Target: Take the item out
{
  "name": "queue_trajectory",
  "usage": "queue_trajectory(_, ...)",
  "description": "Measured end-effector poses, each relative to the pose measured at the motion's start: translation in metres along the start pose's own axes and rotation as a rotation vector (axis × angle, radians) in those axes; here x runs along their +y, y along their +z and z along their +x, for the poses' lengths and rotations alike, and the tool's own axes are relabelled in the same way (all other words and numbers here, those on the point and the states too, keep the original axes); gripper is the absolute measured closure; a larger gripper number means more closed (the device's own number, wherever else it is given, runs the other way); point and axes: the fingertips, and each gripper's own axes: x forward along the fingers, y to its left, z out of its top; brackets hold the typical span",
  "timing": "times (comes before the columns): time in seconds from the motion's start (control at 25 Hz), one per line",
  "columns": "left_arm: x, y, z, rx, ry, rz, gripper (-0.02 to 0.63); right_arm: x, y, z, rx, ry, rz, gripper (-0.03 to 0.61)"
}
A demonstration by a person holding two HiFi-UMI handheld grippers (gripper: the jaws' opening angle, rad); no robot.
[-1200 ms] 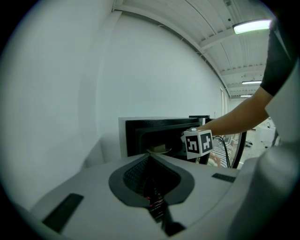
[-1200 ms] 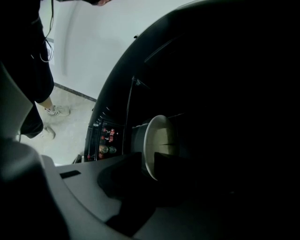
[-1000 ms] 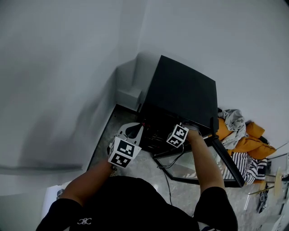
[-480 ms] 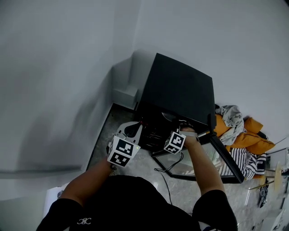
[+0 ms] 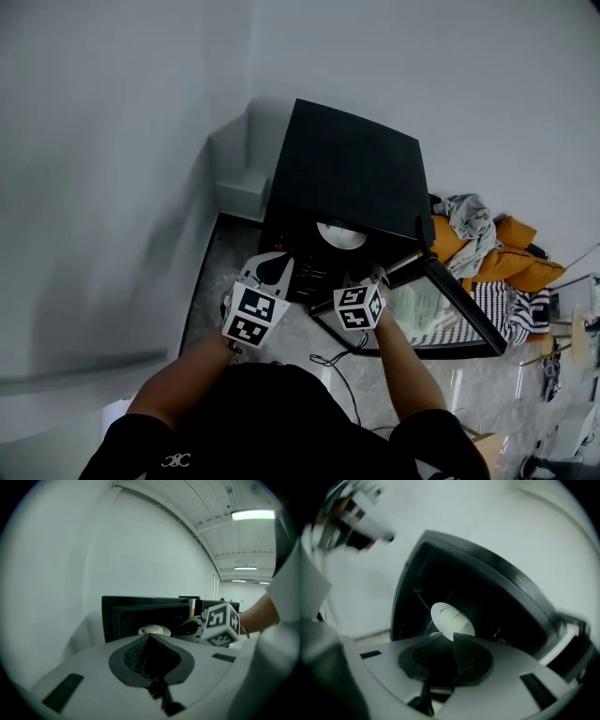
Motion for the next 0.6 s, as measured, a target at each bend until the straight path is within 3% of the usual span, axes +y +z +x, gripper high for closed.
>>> queue_trajectory(0.16, -0.003, -0.004, 0.003, 0.012, -0.018, -0.011, 0.614, -0.008, -0.001, 0.0, -0.119, 0.221, 1.225, 0.502)
queue_trajectory(0.24, -0.006, -0.005, 0.004, 0.015, -0.028, -0.017, 0.614, -0.014, -0.005, 0.012, -0.186, 0.283, 1.7, 0.457)
queue_trajectory(0.28, -0.006, -0.005, 0.004, 0.015, -0.031, -0.018, 0.614, -0.016, -0.009, 0.018, -0.214, 0.292, 1.862, 0.448)
queue_trajectory(0.36, -0.007, -0.006, 0.003, 0.017, -0.034, -0.018, 0.614, -0.014, -0.014, 0.028, -0.236, 0.285, 2.049, 0.448)
queue_trajectory(0.6, 0.002, -0.011, -0.004, 0.023, -0.023, -0.021, 0.614, -0.009, -0.019, 0.049, -0.208, 0.242, 2.235, 0.449)
